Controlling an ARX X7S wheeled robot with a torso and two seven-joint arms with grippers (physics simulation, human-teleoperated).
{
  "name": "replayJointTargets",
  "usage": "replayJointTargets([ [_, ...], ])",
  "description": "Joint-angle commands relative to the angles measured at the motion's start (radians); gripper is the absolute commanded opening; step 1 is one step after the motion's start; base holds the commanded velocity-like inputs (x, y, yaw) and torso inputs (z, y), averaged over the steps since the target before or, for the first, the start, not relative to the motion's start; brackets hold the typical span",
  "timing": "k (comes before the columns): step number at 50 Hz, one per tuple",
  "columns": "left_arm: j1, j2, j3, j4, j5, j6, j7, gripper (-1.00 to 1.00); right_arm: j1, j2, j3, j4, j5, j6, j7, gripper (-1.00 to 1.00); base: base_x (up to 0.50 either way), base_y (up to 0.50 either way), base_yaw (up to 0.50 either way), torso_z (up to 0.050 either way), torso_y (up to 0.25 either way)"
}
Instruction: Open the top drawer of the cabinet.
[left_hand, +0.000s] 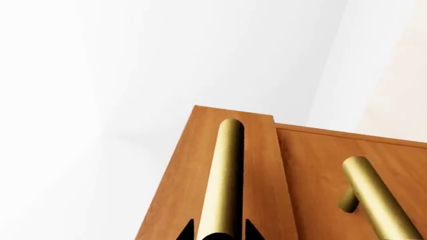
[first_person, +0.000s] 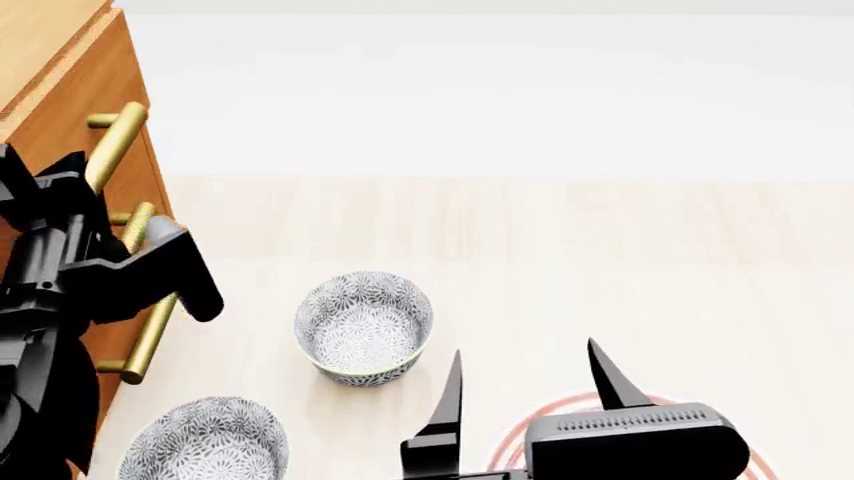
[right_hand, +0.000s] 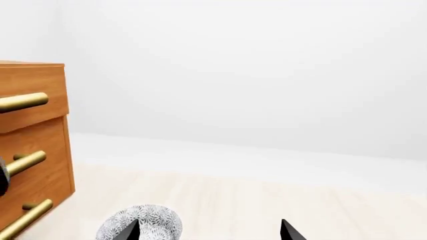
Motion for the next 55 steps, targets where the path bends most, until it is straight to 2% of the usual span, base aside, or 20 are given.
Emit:
replayJointTargets([
  [1,-0.026,0.065,0.048,0.022,0.042,-0.018,0.024,-1.0,0.006,0.004,-0.009,0.003,0.004,0.001,0.004,1.0,0.0,0.0,0.0,0.0,0.0],
  [6,-0.028,0.096,0.061,0.006,0.04,-0.007,0.024,-1.0,0.013,0.002,-0.018,-0.001,0.004,0.011,0.009,1.0,0.01,0.0,0.0,0.0,0.0],
  [23,-0.017,0.125,0.078,0.105,0.056,-0.046,0.058,-1.0,-0.003,0.017,-0.013,-0.011,0.011,0.006,0.02,1.0,0.0,0.0,0.0,0.0,0.0],
  [50,-0.011,0.129,0.089,0.124,0.067,-0.063,0.053,-1.0,-0.012,0.027,-0.017,-0.004,0.024,-0.011,0.032,1.0,0.0,0.0,0.0,0.0,0.004],
  [51,-0.014,0.13,0.09,0.119,0.067,-0.064,0.057,1.0,-0.011,0.028,-0.017,-0.003,0.025,-0.012,0.032,1.0,0.0,0.0,0.0,0.0,0.0],
  [55,-0.008,0.127,0.092,0.118,0.066,-0.063,0.058,1.0,-0.012,0.029,-0.018,-0.003,0.027,-0.013,0.034,1.0,0.0,0.0,0.0,0.0,0.0],
])
